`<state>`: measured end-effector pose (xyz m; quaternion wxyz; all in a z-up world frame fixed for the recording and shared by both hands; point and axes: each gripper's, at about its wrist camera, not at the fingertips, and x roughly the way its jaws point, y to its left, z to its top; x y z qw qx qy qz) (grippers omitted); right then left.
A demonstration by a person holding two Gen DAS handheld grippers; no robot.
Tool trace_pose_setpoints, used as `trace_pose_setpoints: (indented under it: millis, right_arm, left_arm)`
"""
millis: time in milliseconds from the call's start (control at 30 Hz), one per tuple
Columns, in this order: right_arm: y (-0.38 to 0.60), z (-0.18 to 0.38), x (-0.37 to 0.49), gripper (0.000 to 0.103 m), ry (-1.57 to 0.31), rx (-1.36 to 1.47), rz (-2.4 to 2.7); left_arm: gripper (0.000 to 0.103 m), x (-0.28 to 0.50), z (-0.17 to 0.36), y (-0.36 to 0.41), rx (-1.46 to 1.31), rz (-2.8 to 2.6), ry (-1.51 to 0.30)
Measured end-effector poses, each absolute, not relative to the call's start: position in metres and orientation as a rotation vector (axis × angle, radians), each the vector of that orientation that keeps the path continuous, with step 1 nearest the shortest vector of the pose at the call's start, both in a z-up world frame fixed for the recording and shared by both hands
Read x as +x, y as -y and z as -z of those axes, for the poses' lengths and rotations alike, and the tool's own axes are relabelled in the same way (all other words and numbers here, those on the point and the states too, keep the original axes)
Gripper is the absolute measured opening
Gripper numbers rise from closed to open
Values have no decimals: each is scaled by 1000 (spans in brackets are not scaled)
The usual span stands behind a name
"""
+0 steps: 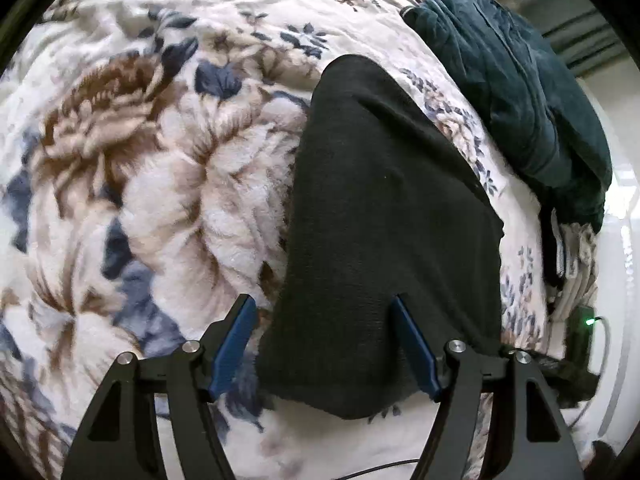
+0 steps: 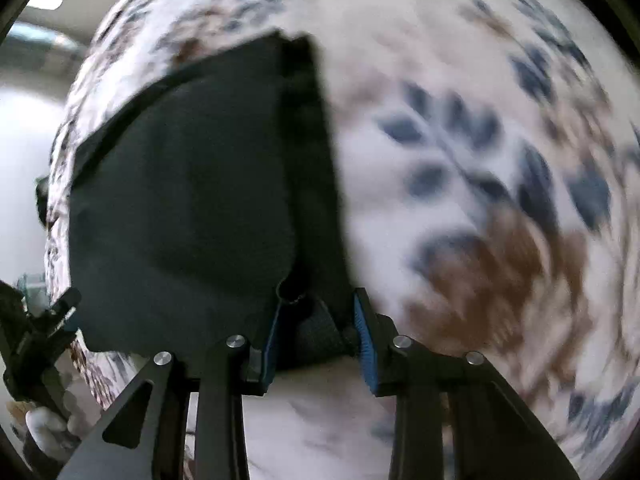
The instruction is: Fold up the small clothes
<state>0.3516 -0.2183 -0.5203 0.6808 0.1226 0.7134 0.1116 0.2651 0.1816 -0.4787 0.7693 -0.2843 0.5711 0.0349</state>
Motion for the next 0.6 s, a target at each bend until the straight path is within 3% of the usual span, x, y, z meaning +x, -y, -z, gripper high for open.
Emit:
trace_pose_setpoints:
  millis: [133,200,267,433,467,500,533,600]
  right_arm:
    - [238,481,370,35,-1511,366,-264]
    - [233,465,397,46,-1455,385,-319]
    - [224,461,426,47,-1423,385,-355]
    - [189,515,497,47,-1534,357,-366]
    - [191,525,489,39,-1561,364,-367]
    - [191,530,490,16,-1550,382,-363]
    - [191,526,488,2,-1517,374,-360]
    - [191,509,486,3,-1418,309,-333]
  left_arm:
    - [68,287,464,-188,-574,-44,-1204]
    - [68,308,460,-190,-565,-30,-1185]
    - [68,334,460,-190,-537,-14,-1178]
    - [68,394,470,-191,-470,-14,-1183]
    - [68,403,474,-190,-454,-16,-1196]
    - [68,408,477,-189,-442,-18,-1204]
    - [68,415,480,-189,-425,-21,-1216]
    - [68,423,485,-188,-412,-21,-1229]
